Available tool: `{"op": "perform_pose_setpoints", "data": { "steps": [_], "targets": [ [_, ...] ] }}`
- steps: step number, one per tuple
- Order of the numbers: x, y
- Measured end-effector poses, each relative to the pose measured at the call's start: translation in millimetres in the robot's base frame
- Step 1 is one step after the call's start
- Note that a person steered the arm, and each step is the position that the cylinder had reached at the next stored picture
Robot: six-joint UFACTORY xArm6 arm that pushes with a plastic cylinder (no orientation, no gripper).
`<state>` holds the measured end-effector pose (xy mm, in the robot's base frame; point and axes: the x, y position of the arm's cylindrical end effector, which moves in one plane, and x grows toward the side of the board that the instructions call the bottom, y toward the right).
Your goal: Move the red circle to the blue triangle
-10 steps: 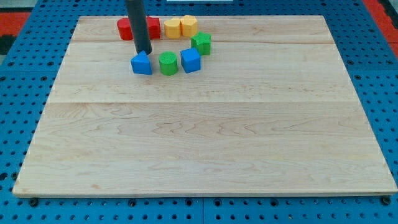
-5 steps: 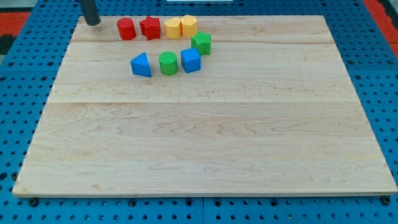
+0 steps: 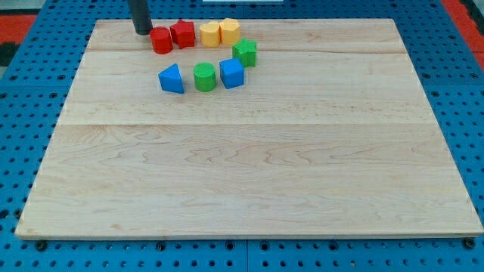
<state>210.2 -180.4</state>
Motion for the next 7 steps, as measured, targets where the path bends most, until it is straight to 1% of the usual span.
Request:
{"op": "perform_pose_setpoints", "data": {
  "steps": [1,3,4,7],
  "targets": [
    [4,40],
    [53,49],
    [57,46],
    [62,-35]
  ]
}}
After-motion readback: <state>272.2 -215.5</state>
